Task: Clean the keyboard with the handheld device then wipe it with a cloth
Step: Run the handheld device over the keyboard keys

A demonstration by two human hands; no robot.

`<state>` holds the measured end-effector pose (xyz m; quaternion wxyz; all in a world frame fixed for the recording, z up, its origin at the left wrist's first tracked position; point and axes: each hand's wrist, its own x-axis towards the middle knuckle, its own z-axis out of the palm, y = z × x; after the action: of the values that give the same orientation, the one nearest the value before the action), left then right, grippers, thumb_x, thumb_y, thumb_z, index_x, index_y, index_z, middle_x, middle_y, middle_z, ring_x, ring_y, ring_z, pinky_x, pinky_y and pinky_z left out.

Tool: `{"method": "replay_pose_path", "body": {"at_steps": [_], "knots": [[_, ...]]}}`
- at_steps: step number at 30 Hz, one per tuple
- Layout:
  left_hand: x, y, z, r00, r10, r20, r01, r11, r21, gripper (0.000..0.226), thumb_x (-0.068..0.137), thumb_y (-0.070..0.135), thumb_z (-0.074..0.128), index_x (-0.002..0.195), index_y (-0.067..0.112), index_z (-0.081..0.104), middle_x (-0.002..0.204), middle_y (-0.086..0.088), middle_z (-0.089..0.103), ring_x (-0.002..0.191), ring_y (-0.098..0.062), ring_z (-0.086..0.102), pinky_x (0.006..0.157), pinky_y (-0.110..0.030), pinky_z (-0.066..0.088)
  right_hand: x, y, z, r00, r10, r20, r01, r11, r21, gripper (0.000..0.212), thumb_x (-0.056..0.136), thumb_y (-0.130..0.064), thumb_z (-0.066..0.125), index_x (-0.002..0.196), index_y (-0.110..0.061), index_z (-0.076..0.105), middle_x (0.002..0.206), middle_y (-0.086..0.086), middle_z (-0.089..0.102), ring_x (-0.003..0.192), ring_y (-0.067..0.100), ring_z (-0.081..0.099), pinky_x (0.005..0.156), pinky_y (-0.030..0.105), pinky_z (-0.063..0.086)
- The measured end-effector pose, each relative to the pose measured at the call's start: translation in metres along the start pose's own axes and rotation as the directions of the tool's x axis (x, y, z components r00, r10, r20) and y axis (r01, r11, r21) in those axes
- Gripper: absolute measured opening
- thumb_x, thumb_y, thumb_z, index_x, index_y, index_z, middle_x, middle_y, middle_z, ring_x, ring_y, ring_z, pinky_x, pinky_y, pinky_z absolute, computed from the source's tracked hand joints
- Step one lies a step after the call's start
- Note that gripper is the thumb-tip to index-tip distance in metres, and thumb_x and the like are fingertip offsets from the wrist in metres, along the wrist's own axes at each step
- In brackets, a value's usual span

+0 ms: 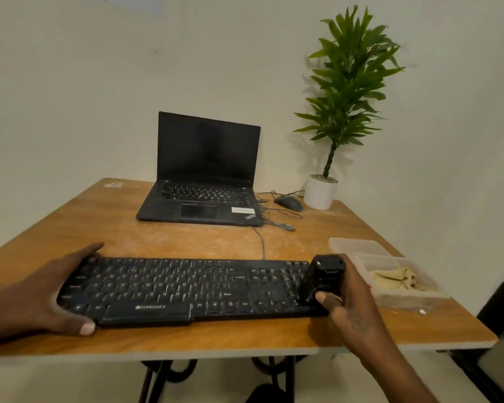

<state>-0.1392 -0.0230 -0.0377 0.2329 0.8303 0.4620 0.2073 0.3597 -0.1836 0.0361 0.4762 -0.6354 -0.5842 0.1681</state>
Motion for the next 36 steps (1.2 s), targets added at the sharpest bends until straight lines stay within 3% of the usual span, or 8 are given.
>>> {"method": "replay_pose_path", "body": {"at_steps": [4,8,13,18,23,26,32,36], "knots": [[0.012,-0.003,-0.002,0.995,-0.099,-0.021,0.099,0.995,0.008,0.145,0.033,0.065,0.099,0.156,0.050,0.025,0.155,0.007,0.045,0.135,-0.027,0.050,0.104,-0.054,0.044,0.022,-0.007,0.014,0.998,-0.030,0.049,0.032,0.999,-0.033,0.058,0.089,0.004,0.063,0.118,-0.043,0.048,0.105,-0.025,0.065,0.101,-0.018,0.055,0.077,0.020,0.045],[0.010,0.012,-0.007,0.997,-0.069,-0.028,0.068,0.997,-0.041,0.142,0.033,0.075,0.093,0.155,0.051,0.026,0.152,0.006,0.047,0.133,-0.025,0.052,0.107,-0.053,0.045,0.056,-0.018,0.037,0.995,-0.066,0.078,0.072,0.995,-0.071,0.053,0.089,0.006,0.059,0.122,-0.034,0.044,0.101,-0.022,0.060,0.091,-0.017,0.057,0.065,0.009,0.043],[0.007,0.011,-0.009,0.997,-0.072,-0.006,0.069,0.975,-0.212,0.139,0.033,0.053,0.104,0.151,0.055,0.031,0.142,0.005,0.053,0.120,-0.025,0.058,0.096,-0.050,0.049,0.077,-0.026,0.054,0.997,-0.017,0.080,0.020,0.999,-0.036,0.054,0.090,0.001,0.061,0.133,-0.027,0.044,0.111,-0.015,0.057,0.099,0.002,0.053,0.070,0.012,0.037],[0.007,0.005,-0.005,0.997,-0.075,-0.035,0.067,0.978,-0.198,0.139,0.034,0.052,0.104,0.151,0.059,0.028,0.141,0.003,0.052,0.118,-0.026,0.058,0.094,-0.051,0.049,0.038,-0.024,0.041,0.996,-0.037,0.085,0.035,0.999,0.025,0.056,0.090,0.001,0.062,0.127,-0.039,0.045,0.109,-0.024,0.063,0.103,-0.010,0.057,0.080,0.021,0.045],[0.009,0.005,-0.008,0.995,-0.097,-0.030,0.090,0.980,-0.178,0.138,0.034,0.055,0.103,0.151,0.057,0.029,0.142,0.005,0.051,0.120,-0.024,0.056,0.096,-0.051,0.049,0.007,-0.025,0.034,0.989,-0.051,0.136,0.043,0.997,0.064,0.058,0.091,0.004,0.062,0.116,-0.046,0.047,0.106,-0.040,0.061,0.105,-0.016,0.057,0.081,0.013,0.046],[0.008,0.007,-0.009,0.994,-0.110,-0.008,0.107,0.976,-0.187,0.137,0.034,0.054,0.103,0.150,0.057,0.030,0.142,0.003,0.051,0.120,-0.025,0.057,0.096,-0.051,0.050,0.024,-0.024,0.038,0.990,-0.078,0.118,0.078,0.997,0.005,0.058,0.090,0.003,0.061,0.116,-0.047,0.046,0.104,-0.034,0.063,0.102,-0.015,0.057,0.076,0.011,0.045],[0.004,0.010,-0.011,0.993,-0.117,0.020,0.118,0.974,-0.192,0.136,0.036,0.050,0.104,0.150,0.058,0.030,0.143,0.001,0.049,0.120,-0.027,0.057,0.095,-0.050,0.051,0.071,-0.031,0.054,0.992,-0.064,0.105,0.067,0.997,-0.026,0.053,0.089,0.005,0.060,0.130,-0.026,0.046,0.103,-0.026,0.054,0.096,-0.005,0.051,0.071,0.008,0.034],[0.002,0.015,-0.011,0.994,-0.110,0.012,0.111,0.980,-0.168,0.133,0.038,0.056,0.102,0.148,0.061,0.028,0.142,0.004,0.047,0.119,-0.024,0.056,0.094,-0.049,0.053,0.060,-0.034,0.054,0.993,-0.050,0.105,0.053,0.998,-0.019,0.052,0.091,0.001,0.060,0.124,-0.035,0.043,0.100,-0.030,0.052,0.091,-0.013,0.051,0.071,0.009,0.035]]}}
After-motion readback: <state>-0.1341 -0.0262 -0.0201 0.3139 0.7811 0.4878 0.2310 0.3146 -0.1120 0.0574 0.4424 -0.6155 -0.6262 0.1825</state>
